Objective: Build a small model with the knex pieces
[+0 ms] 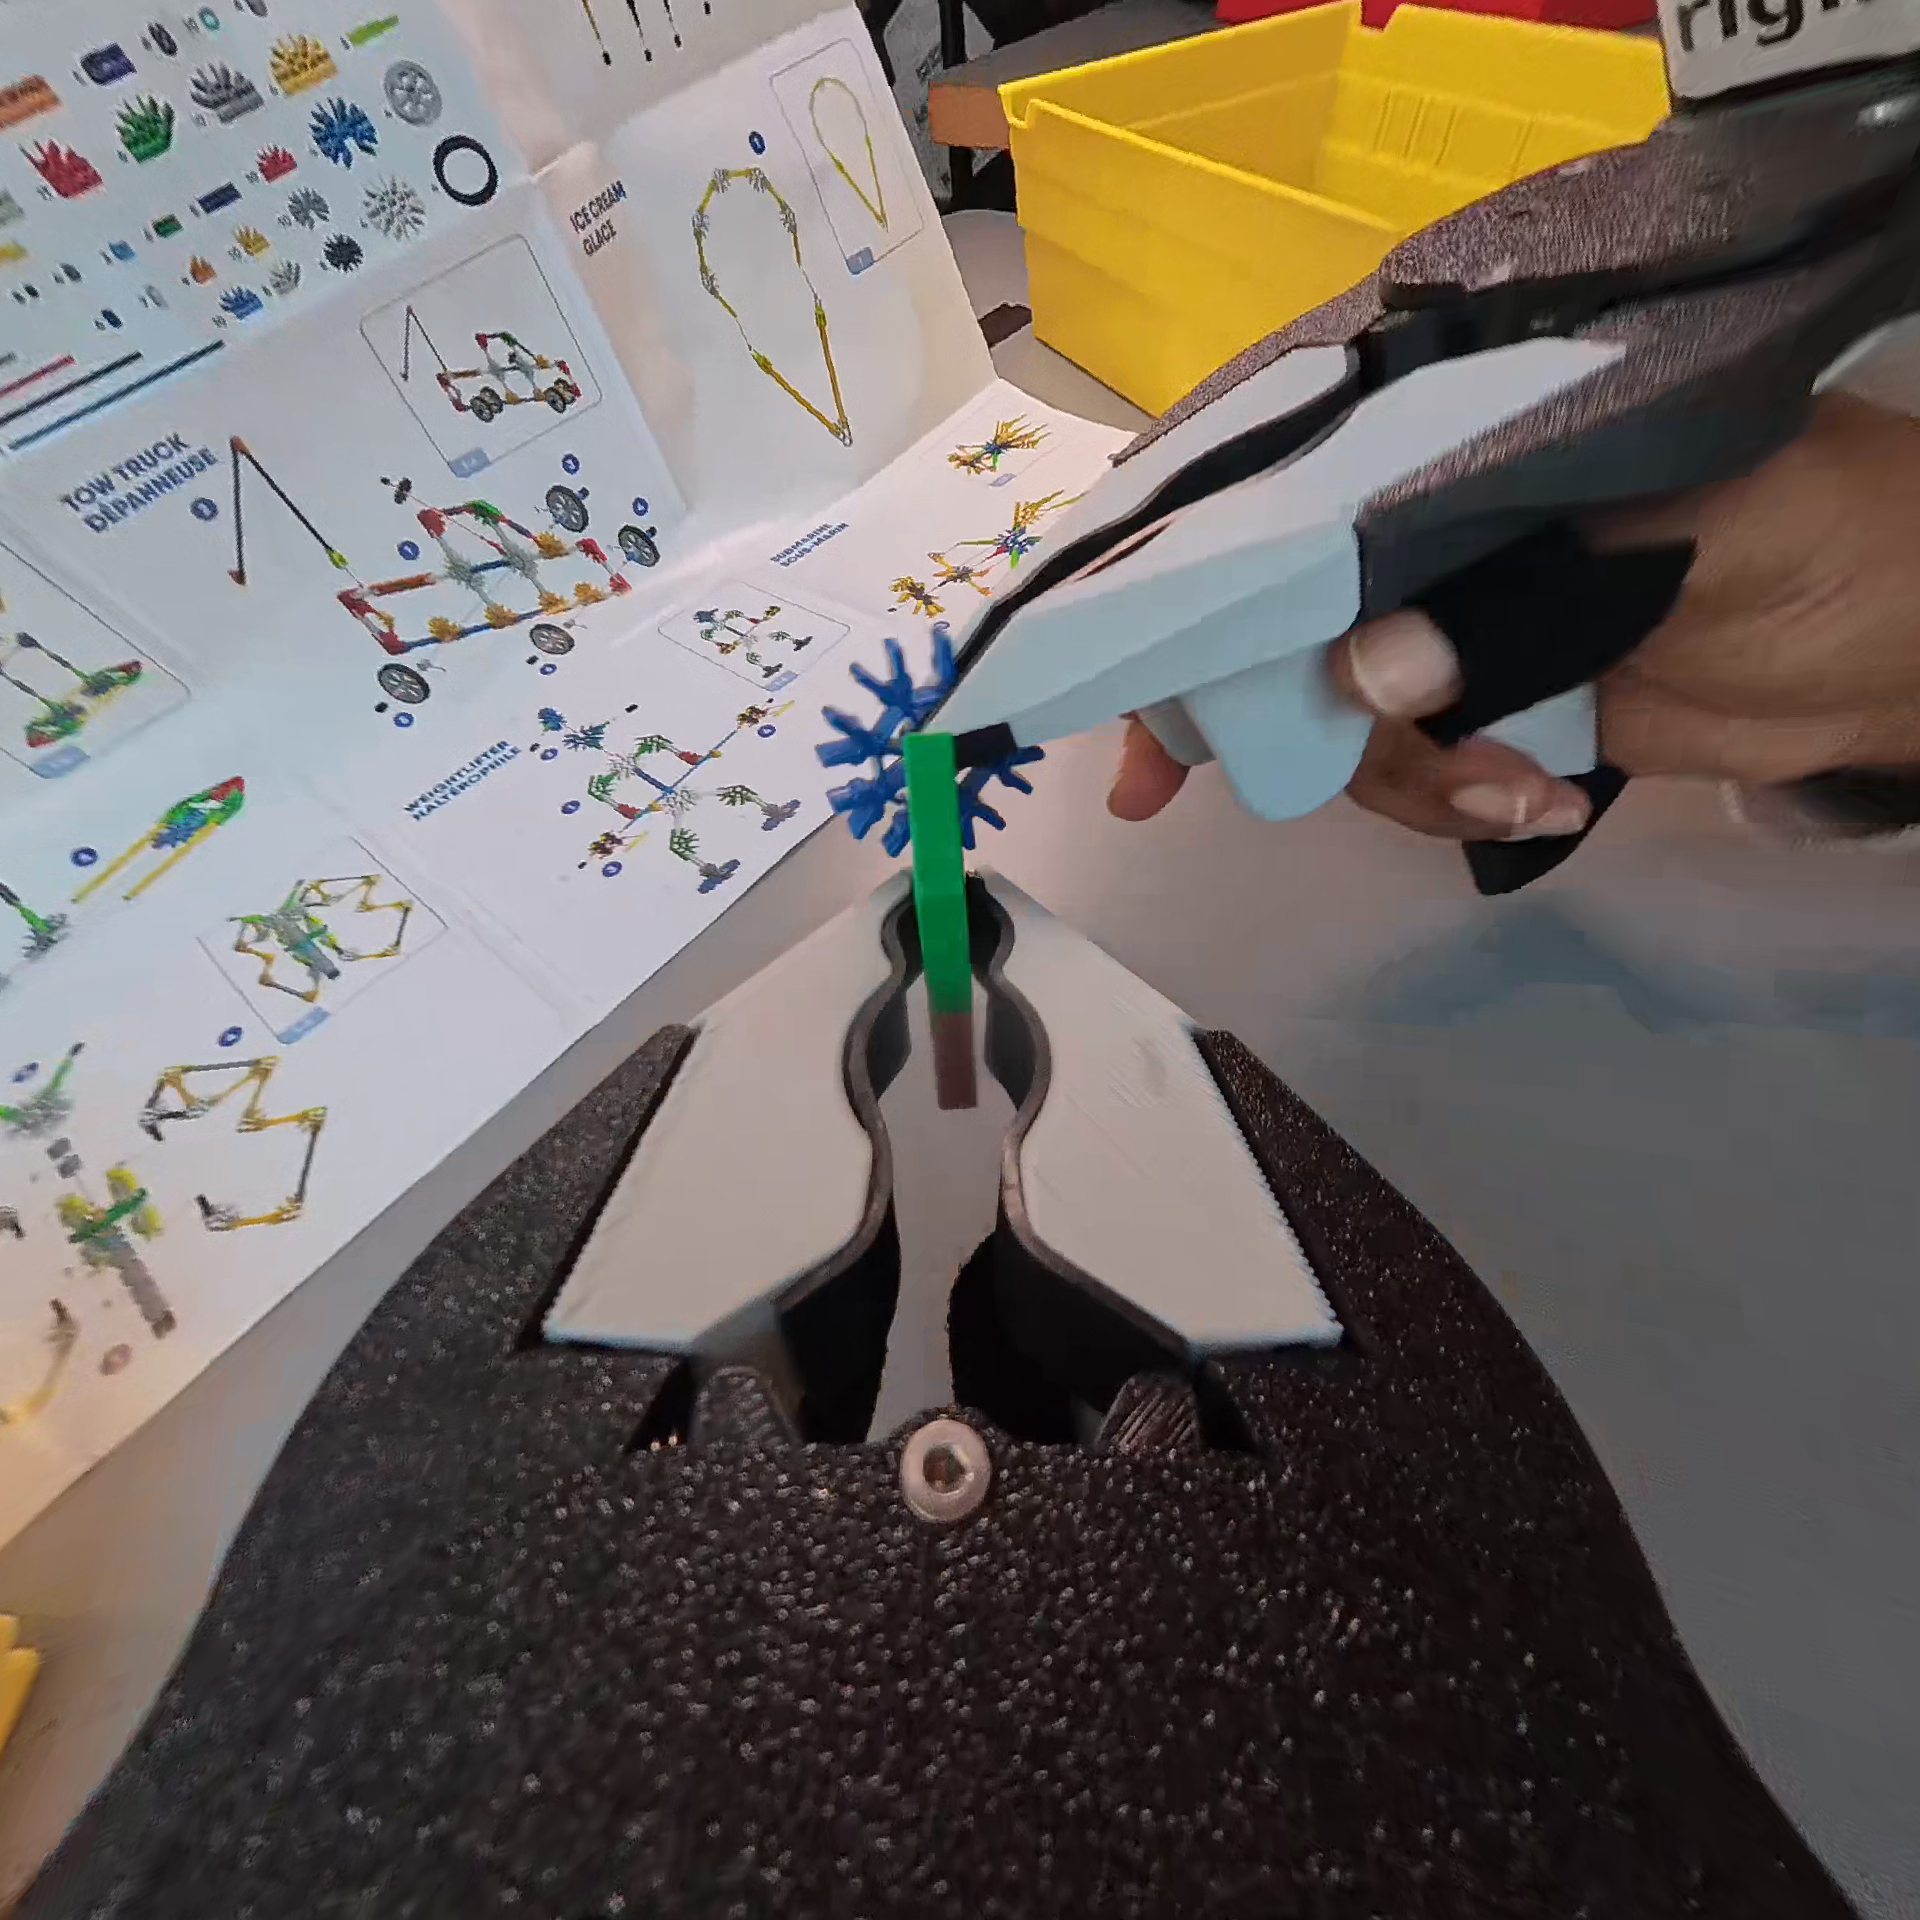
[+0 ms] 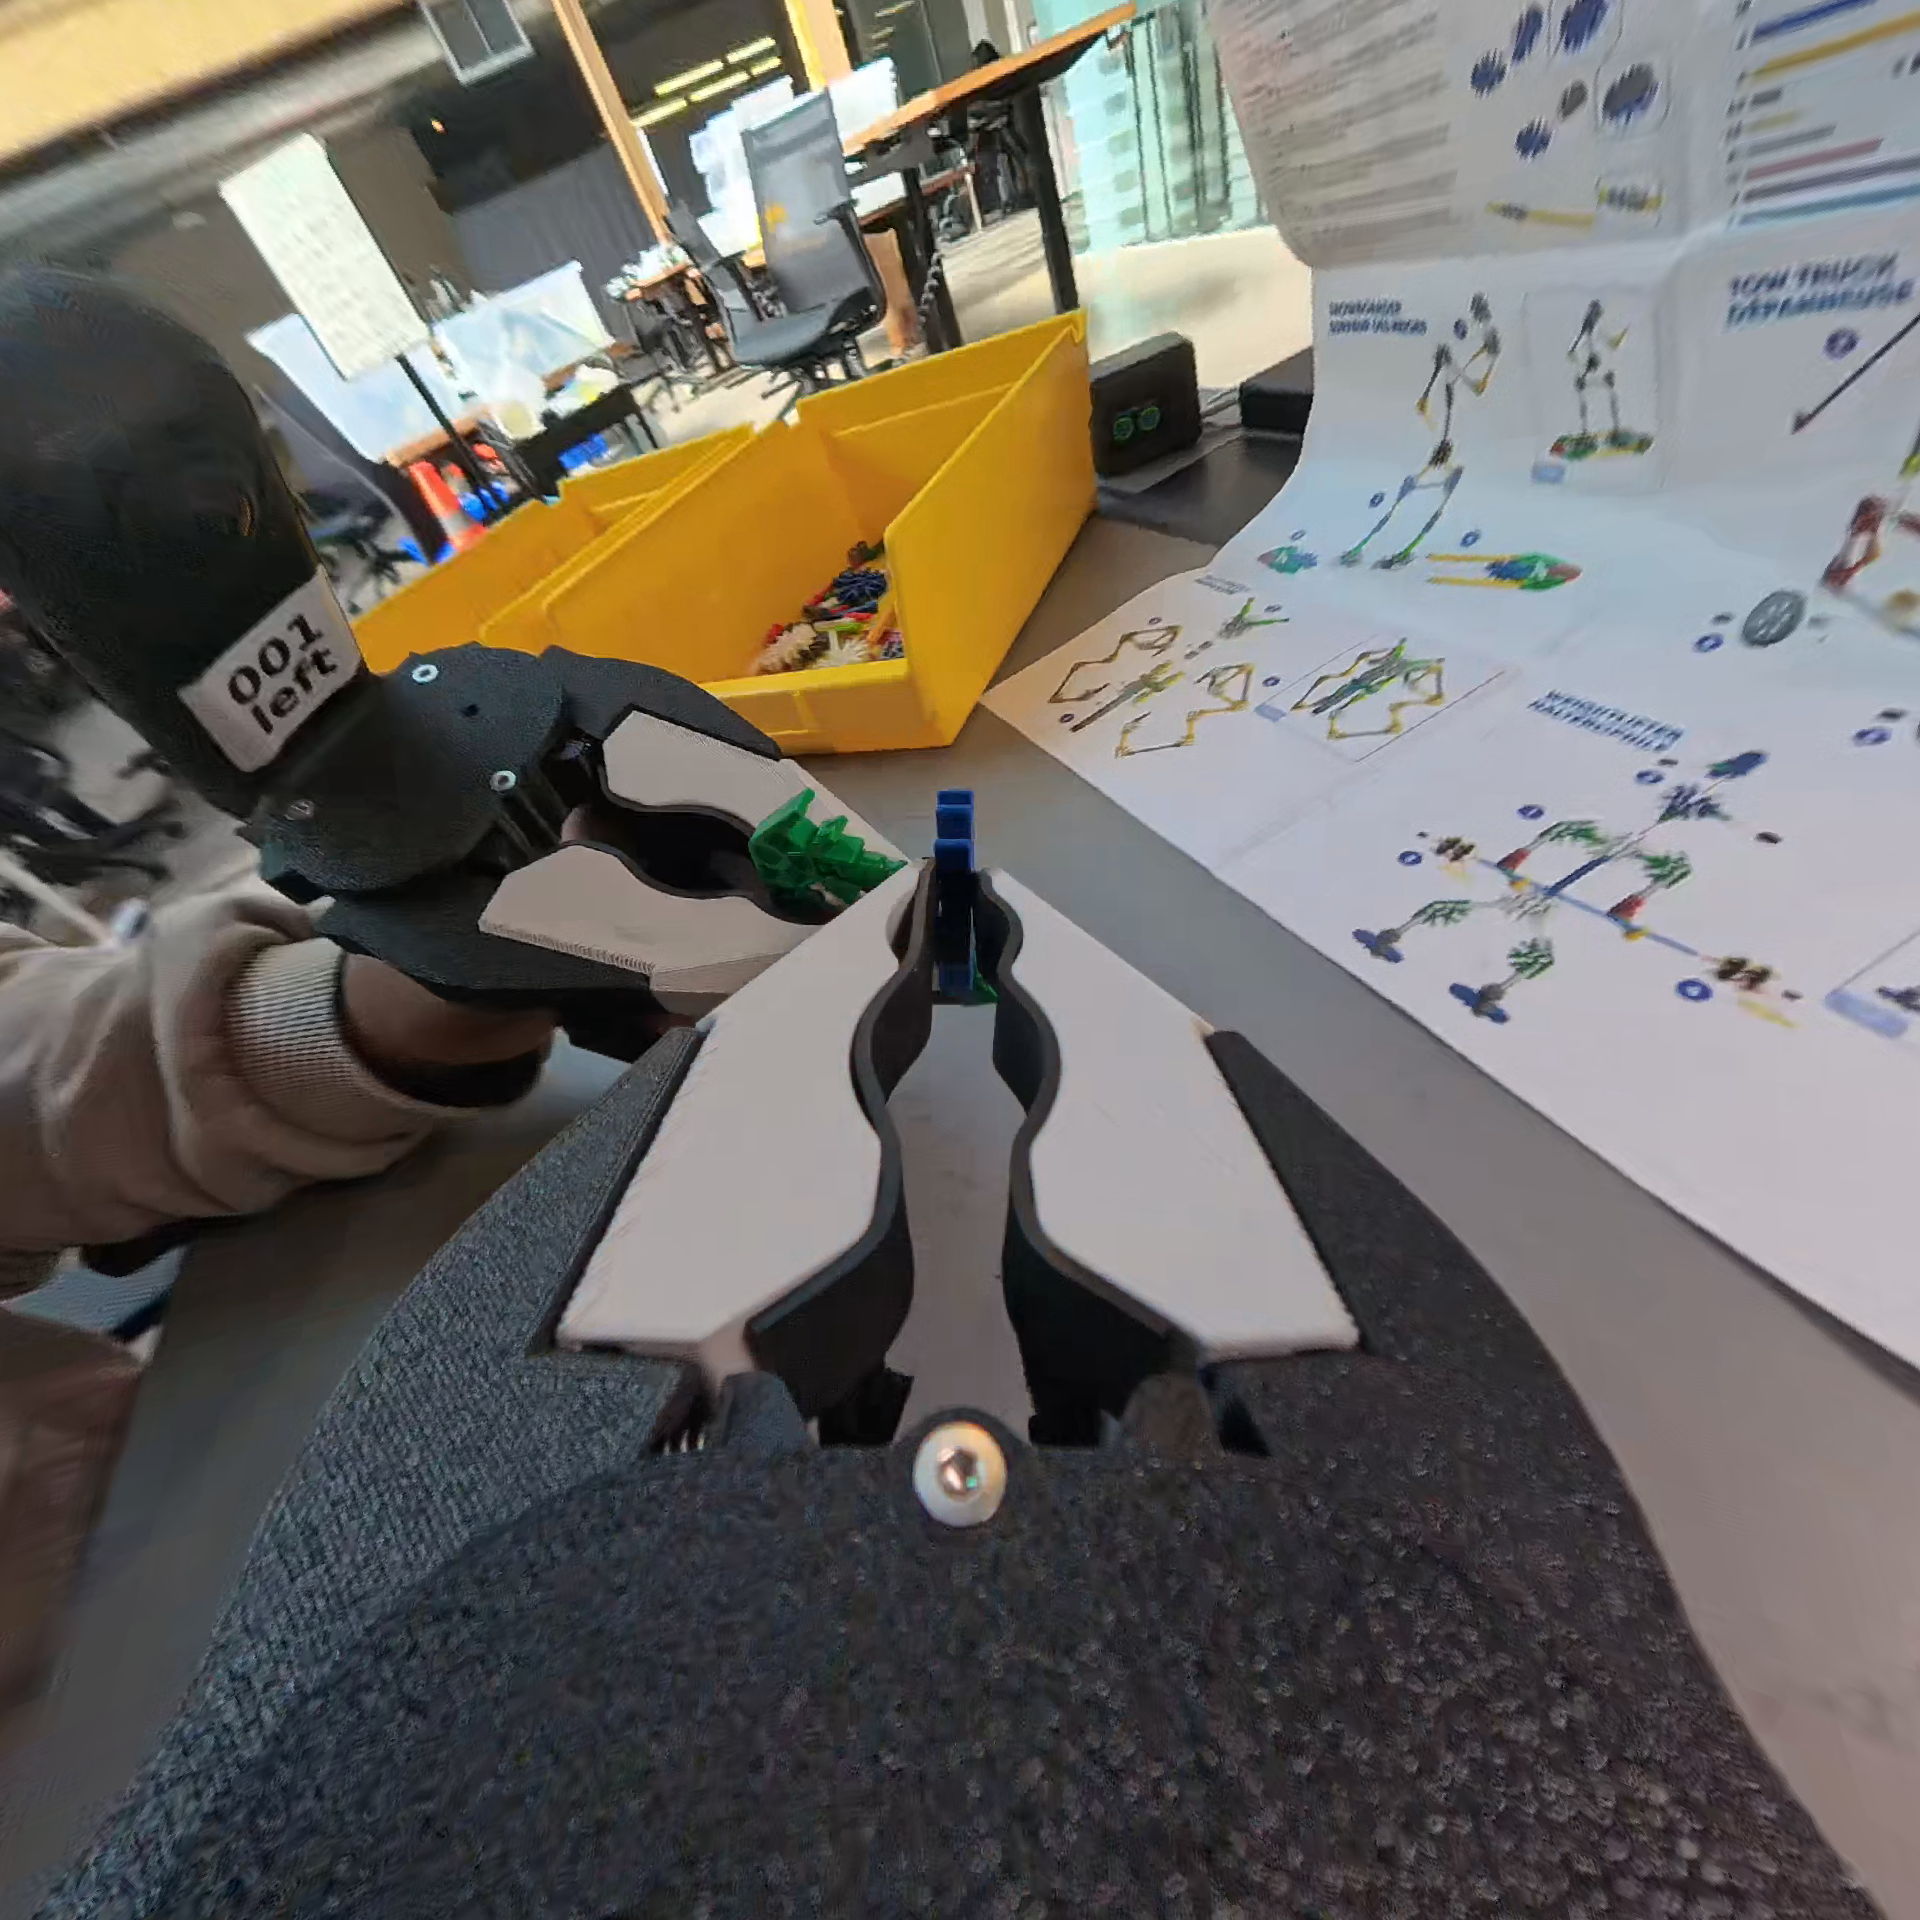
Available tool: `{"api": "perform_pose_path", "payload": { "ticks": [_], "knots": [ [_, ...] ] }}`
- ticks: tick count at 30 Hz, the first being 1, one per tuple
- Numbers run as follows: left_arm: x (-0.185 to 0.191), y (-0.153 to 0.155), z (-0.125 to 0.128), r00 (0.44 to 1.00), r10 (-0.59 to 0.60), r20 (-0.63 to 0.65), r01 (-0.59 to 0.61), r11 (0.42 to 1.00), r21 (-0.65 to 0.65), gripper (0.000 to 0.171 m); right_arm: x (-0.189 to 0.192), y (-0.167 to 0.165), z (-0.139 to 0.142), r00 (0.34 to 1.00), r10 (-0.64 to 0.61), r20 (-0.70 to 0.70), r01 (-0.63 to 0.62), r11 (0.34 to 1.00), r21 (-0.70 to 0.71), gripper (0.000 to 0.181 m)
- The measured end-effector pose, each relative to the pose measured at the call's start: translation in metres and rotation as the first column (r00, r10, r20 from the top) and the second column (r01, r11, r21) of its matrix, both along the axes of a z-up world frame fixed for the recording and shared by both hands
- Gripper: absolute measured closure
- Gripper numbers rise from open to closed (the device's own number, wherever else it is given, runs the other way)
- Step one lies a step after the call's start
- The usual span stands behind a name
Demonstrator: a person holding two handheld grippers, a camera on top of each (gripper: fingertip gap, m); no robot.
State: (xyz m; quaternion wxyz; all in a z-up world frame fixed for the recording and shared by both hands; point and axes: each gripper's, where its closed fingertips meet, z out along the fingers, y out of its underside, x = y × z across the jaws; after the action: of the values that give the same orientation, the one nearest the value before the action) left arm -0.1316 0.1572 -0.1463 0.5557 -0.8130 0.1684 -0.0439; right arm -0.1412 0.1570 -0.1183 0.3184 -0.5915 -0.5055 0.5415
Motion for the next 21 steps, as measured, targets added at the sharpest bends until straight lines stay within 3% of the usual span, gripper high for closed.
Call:
{"api": "perform_pose_path", "payload": {
  "ticks": [2,7,16,19,21],
  "knots": [
    [-0.002,-0.003,0.0,0.995,-0.031,-0.09,0.034,0.999,0.034,0.167,0.006,-0.001,-0.004,0.998,0.067,-0.001,-0.067,0.992,-0.108,0.177],
    [-0.002,-0.004,-0.001,0.942,0.0,-0.336,0.031,0.996,0.089,0.167,0.011,-0.005,-0.006,0.992,0.125,-0.015,-0.126,0.983,-0.133,0.174],
    [0.006,-0.014,0.027,0.842,0.054,-0.537,0.109,0.957,0.268,0.167,0.021,-0.016,0.019,0.97,0.188,-0.152,-0.22,0.948,-0.23,0.175],
    [0.017,-0.025,0.047,0.832,0.037,-0.553,0.181,0.925,0.335,0.167,0.032,-0.024,0.034,0.938,0.24,-0.249,-0.316,0.886,-0.338,0.177],
    [0.026,-0.036,0.061,0.844,0.016,-0.536,0.224,0.897,0.381,0.167,0.039,-0.031,0.045,0.901,0.271,-0.338,-0.408,0.793,-0.452,0.179]
  ]
}}
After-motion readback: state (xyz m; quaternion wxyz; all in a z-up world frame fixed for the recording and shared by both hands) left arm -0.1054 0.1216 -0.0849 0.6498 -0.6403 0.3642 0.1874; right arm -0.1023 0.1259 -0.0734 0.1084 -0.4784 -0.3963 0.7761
